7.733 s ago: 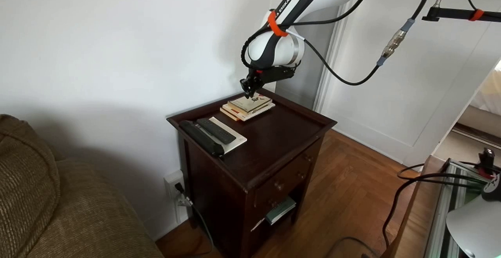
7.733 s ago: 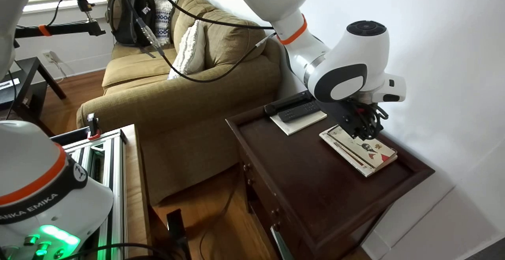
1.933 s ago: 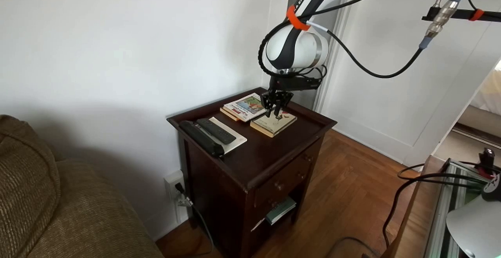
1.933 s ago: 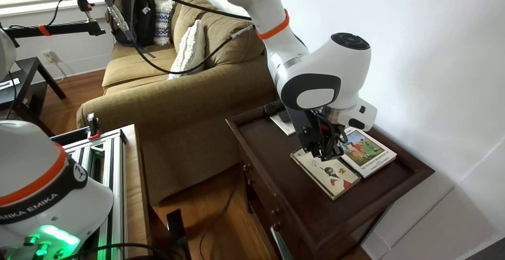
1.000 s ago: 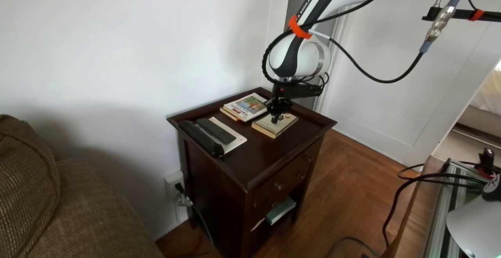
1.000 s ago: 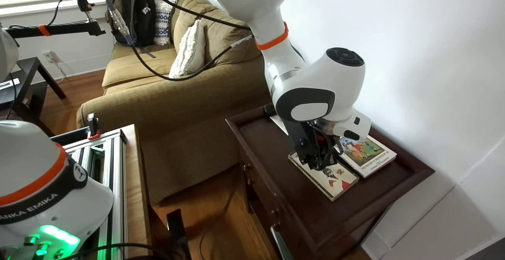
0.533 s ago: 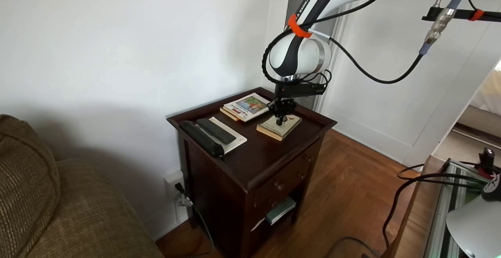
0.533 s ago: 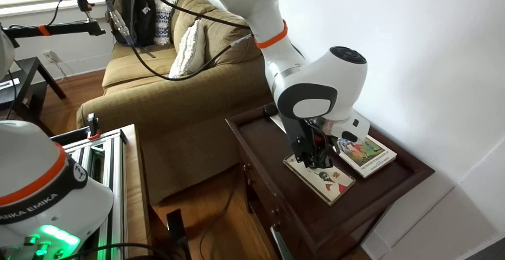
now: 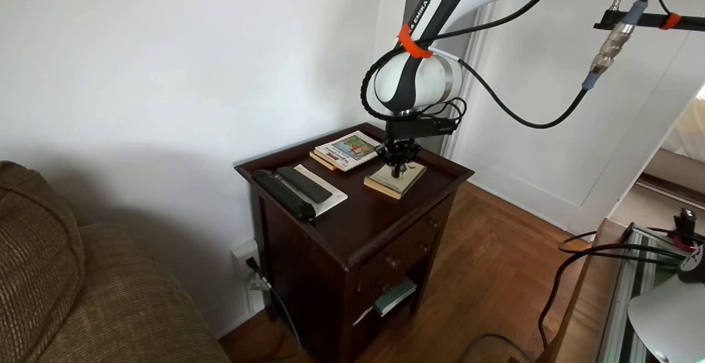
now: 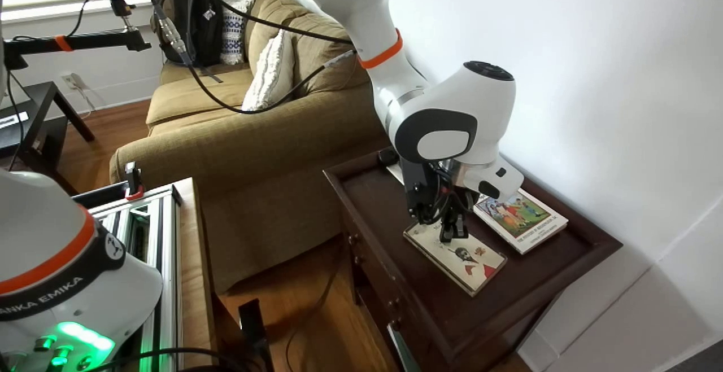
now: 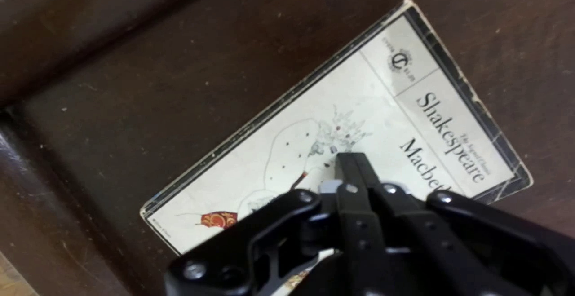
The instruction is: Place the top two books in front of the table
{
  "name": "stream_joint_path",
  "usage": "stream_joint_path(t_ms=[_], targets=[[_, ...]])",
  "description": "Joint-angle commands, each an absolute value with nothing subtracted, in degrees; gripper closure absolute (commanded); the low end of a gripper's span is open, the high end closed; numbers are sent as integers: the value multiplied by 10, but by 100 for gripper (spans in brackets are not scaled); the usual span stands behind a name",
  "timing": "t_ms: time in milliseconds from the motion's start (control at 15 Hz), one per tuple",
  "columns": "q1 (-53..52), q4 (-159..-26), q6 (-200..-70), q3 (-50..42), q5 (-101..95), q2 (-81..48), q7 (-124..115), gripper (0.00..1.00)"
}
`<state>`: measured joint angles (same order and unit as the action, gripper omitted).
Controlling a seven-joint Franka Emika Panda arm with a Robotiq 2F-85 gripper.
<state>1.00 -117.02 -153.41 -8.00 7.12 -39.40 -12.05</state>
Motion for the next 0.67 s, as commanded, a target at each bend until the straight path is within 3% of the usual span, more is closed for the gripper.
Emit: stream_joint_path(t_ms=[0,600], targets=[[0,-1169,-1505,-87,70,-408,-164,100],[0,-1153,-1498,-79,91,-416,-232,100]])
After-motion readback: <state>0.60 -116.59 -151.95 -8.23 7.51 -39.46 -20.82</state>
